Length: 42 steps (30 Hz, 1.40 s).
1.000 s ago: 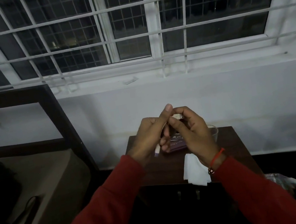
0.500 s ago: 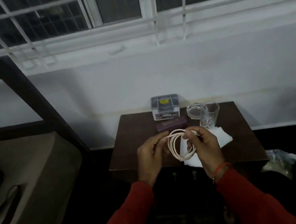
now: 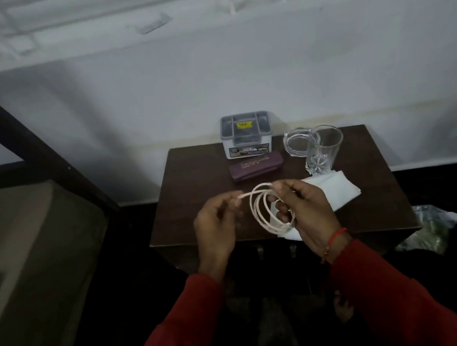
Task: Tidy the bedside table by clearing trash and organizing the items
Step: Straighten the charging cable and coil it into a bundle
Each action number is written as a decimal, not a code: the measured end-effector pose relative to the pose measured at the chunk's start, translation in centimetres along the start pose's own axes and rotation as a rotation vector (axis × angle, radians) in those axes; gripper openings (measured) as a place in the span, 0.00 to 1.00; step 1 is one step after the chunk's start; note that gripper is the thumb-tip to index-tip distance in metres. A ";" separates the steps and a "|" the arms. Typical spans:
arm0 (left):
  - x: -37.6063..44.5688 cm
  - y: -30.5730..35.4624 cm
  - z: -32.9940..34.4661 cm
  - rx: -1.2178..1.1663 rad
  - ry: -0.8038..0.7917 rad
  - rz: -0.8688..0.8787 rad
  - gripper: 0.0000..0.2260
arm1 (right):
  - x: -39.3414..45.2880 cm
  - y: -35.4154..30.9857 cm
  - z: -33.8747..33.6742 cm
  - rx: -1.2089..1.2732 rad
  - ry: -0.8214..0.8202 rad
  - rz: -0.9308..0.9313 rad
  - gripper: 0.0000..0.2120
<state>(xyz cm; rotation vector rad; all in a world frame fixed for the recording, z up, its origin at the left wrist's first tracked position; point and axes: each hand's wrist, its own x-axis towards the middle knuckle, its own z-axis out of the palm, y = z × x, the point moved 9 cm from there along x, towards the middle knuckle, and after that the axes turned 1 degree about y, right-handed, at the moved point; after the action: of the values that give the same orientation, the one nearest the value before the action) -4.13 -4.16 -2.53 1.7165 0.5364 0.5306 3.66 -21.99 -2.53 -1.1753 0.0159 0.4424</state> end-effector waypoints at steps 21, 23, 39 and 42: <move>-4.0 0.4 5.7 -0.185 -0.462 -0.324 0.16 | 0.1 0.1 -2.7 -0.075 0.294 -0.152 0.04; -3.9 0.3 5.8 -0.174 -0.459 -0.293 0.16 | -0.1 0.4 -2.0 -0.024 0.269 -0.139 0.04; -0.3 -1.4 0.9 -0.100 -0.069 -0.172 0.09 | -0.4 1.7 1.4 0.178 -0.096 0.205 0.08; -1.7 -1.8 3.1 -0.259 -0.244 -0.324 0.07 | -0.1 1.8 0.8 0.195 -0.042 0.174 0.08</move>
<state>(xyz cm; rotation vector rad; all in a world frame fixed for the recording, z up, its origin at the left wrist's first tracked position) -3.71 -7.17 -5.00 1.3881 0.5312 0.1475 2.83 -20.76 -3.78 -0.9764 0.1234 0.6049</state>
